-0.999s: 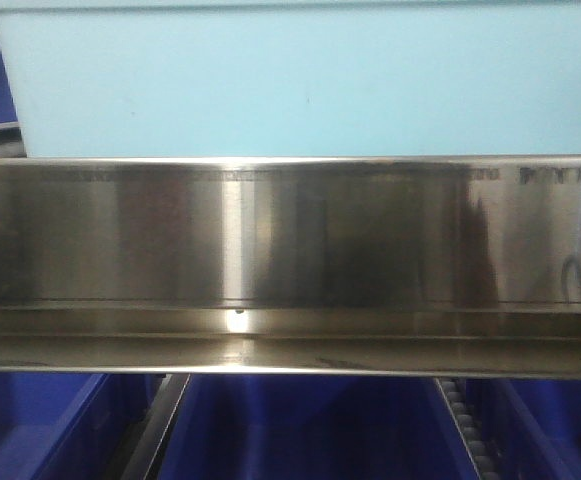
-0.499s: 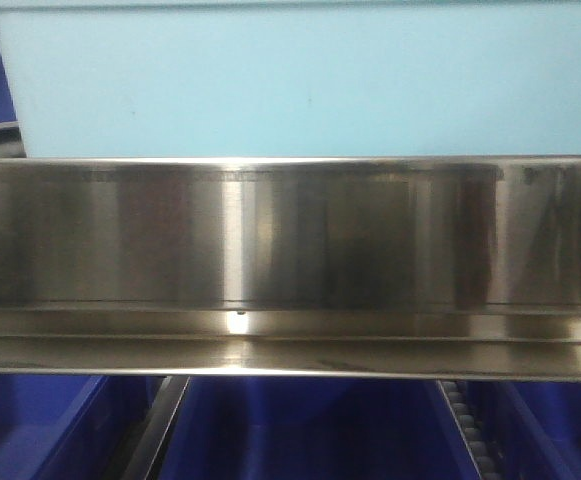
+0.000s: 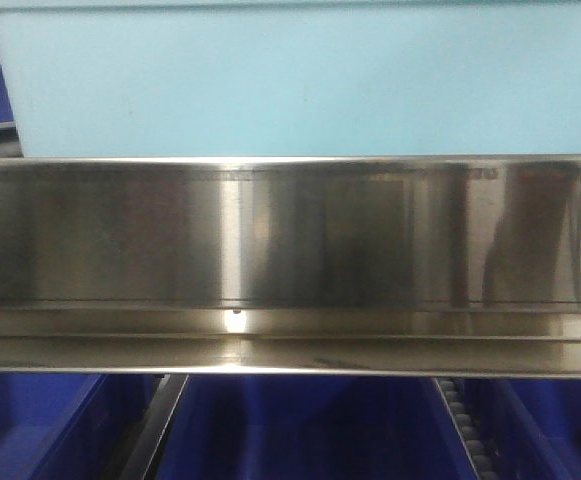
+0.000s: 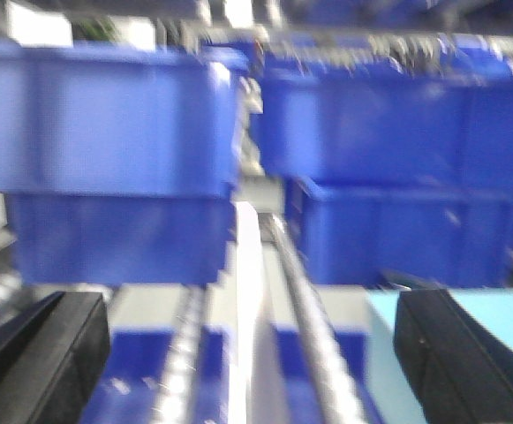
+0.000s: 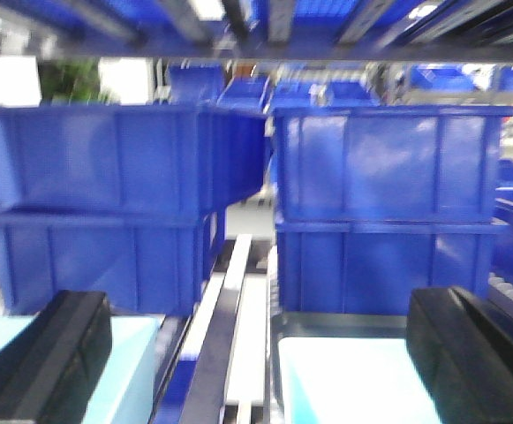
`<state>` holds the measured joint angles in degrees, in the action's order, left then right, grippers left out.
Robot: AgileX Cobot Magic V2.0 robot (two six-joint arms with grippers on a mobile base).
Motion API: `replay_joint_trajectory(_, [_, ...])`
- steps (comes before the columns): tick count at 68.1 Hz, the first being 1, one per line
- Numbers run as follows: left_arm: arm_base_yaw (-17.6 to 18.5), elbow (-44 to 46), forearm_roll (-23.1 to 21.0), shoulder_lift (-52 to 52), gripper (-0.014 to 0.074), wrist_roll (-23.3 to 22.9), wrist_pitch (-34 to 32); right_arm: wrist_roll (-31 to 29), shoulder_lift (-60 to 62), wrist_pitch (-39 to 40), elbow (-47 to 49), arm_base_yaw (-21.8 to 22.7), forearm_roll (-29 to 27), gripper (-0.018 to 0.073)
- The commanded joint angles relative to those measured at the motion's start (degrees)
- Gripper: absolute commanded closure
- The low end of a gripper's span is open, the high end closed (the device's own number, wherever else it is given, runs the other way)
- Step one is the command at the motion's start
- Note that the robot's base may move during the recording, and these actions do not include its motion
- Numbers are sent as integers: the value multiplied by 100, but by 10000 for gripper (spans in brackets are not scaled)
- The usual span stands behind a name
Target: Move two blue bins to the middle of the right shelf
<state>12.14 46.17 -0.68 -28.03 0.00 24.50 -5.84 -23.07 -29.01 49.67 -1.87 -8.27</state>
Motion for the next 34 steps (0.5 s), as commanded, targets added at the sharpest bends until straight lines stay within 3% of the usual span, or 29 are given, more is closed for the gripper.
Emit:
replay_joint_trajectory(1, [550,409,-30,-463,28,0,284,-521,-472,-267,510,-62,-694,-9])
replay_joint_trajectory(7, [1096,921,-20,-1006,28,0,666,-761,-941,-683,932,-250,-1095,-9])
replay_joint_trajectory(14, [1477,1654,-20,-1748,28,0,1336,-761,-1571,-1363,1427,-491,-1102,-9])
replay_joint_trajectory(21, [1561,2390,-70,-2486,28,0,2132,-761,-2241,-1936,1965,-739,-1102,-9])
replay_joint_trajectory(34, [1561,3455,-60,-3717,28,-405,3181,-682,-3558,-2885,3052,-1254,-1034,-9])
